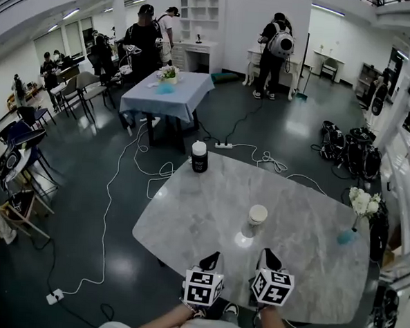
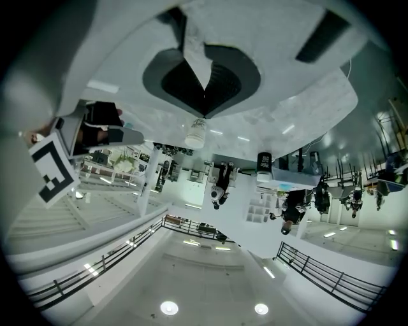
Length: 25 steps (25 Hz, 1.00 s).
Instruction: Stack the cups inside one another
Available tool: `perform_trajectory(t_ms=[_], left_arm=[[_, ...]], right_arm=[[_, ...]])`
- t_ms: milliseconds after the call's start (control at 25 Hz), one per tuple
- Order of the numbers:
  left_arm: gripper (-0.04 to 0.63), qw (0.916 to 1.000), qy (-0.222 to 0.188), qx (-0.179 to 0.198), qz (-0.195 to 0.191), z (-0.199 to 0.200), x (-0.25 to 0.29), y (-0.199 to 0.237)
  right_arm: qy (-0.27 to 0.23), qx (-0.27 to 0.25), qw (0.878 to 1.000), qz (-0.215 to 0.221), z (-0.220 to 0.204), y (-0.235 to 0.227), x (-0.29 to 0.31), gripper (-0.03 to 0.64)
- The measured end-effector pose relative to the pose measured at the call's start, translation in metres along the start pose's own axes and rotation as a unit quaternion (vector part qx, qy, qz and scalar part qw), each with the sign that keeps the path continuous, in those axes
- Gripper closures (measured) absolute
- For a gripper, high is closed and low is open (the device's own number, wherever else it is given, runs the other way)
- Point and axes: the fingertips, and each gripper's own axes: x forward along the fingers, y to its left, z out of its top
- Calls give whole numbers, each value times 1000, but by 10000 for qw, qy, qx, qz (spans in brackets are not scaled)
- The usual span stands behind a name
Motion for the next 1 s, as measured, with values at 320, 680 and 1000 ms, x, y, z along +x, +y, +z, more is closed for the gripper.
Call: perform_trajectory(t_ms=[320,680,1000], left_arm=[[600,9990,71,103,-423,-4,-12,-27],[600,9993,9,103,-362,-17,-30,-57],[600,9998,23,172,-94,-36,-64,-89]], right_arm=[[-95,215,9996,-123,-12,-3,-43,597],[-182,12,9996,207,-16,-3,-78,597],[-67,127,9990,414,-42,-18,-120,597]])
